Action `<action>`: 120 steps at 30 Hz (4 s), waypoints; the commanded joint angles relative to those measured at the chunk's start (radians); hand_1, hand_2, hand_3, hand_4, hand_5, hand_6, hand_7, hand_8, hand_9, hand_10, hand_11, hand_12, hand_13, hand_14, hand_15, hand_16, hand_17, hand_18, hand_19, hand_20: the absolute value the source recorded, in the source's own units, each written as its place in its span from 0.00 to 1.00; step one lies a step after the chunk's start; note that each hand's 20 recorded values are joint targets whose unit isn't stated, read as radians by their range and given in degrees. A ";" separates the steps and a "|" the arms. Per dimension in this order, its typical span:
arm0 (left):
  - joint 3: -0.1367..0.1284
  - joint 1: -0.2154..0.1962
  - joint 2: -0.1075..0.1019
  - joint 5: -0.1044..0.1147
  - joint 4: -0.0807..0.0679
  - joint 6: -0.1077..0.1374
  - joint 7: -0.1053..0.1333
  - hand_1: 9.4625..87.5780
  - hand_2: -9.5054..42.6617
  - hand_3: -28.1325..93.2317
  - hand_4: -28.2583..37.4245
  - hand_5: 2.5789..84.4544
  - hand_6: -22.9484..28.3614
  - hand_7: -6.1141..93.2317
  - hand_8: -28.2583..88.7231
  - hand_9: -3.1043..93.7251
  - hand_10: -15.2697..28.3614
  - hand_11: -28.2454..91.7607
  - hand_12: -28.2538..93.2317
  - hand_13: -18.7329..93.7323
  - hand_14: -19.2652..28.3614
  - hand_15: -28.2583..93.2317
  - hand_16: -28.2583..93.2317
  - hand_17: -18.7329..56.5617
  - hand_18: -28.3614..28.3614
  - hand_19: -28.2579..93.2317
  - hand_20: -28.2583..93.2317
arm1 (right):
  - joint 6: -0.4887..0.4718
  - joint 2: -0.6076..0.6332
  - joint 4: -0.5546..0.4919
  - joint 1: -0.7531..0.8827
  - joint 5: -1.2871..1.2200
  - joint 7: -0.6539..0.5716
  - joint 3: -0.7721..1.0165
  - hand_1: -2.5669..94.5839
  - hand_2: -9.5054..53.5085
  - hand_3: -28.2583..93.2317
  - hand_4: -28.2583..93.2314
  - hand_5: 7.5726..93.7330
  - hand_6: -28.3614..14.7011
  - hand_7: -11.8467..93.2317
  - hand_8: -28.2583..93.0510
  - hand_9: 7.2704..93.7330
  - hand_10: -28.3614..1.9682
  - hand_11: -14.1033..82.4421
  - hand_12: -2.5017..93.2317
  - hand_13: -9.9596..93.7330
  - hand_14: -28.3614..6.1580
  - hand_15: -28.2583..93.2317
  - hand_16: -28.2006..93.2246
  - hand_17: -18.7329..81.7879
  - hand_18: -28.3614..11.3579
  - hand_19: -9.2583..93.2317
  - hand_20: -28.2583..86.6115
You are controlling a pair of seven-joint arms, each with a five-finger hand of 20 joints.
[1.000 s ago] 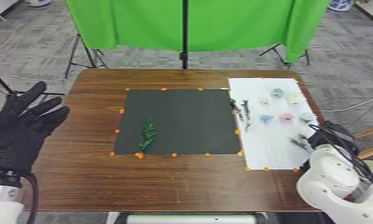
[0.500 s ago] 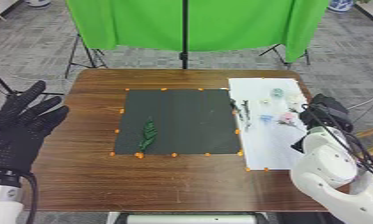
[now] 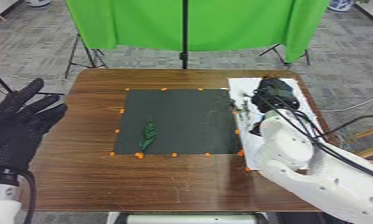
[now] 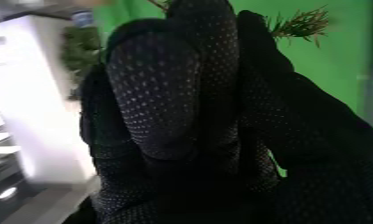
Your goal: Arrange flowers
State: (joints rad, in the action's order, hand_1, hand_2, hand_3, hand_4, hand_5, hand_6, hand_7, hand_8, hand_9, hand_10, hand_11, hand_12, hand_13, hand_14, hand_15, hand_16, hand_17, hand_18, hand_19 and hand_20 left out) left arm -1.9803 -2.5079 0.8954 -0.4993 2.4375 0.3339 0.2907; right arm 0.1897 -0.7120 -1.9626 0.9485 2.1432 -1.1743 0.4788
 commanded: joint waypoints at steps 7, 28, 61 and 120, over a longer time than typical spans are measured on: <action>0.005 0.046 -0.024 -0.014 -0.003 -0.002 -0.059 0.14 0.36 0.87 0.00 0.35 0.59 0.21 0.16 0.35 0.80 0.47 0.32 0.38 0.99 0.68 0.15 0.12 0.94 0.70 0.32 | -0.087 -0.362 0.159 -0.166 -0.104 0.070 -0.093 0.60 0.00 0.83 0.00 0.94 0.61 0.27 0.30 1.00 0.66 0.42 0.29 0.98 0.69 0.69 0.38 0.71 0.22 1.00 0.38; 0.095 0.214 -0.095 -0.009 -0.063 -0.071 -0.054 0.14 0.36 0.86 0.00 0.36 0.59 0.21 0.16 0.36 0.81 0.46 0.32 0.38 1.00 0.68 0.15 0.12 0.95 0.71 0.32 | -0.058 -0.495 0.309 -0.228 -0.264 -0.008 -0.237 0.60 0.00 0.83 0.00 0.94 0.62 0.27 0.30 1.00 0.64 0.43 0.27 0.98 0.69 0.69 0.38 0.71 0.21 1.00 0.39; 0.094 0.187 -0.074 -0.022 -0.047 -0.061 -0.092 0.14 0.37 0.86 0.00 0.36 0.60 0.19 0.17 0.36 0.84 0.43 0.35 0.39 1.00 0.66 0.16 0.10 0.97 0.72 0.31 | -0.146 -0.523 0.274 -0.182 -0.292 -0.015 -0.237 0.51 0.00 0.80 0.02 0.83 0.57 0.24 0.26 1.00 0.56 0.45 0.21 0.97 0.66 0.68 0.38 0.70 0.18 1.00 0.38; 0.053 0.102 -0.029 -0.028 -0.006 -0.025 -0.098 0.14 0.36 0.87 0.00 0.36 0.59 0.20 0.17 0.35 0.82 0.44 0.34 0.37 1.00 0.67 0.15 0.11 0.94 0.72 0.30 | -0.299 -0.337 0.019 -0.029 -0.349 0.044 -0.167 0.31 0.26 0.81 0.07 0.81 0.52 0.23 0.15 1.00 0.48 0.45 0.21 0.98 0.60 0.68 0.38 0.70 0.09 1.00 0.41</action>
State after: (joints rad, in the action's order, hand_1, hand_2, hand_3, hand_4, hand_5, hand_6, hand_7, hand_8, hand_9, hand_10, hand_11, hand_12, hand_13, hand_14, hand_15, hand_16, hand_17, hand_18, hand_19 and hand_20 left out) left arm -1.9336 -2.3963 0.8599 -0.5249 2.4370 0.3006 0.2069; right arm -0.0977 -1.0212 -1.9358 0.9129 1.7940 -1.1460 0.3298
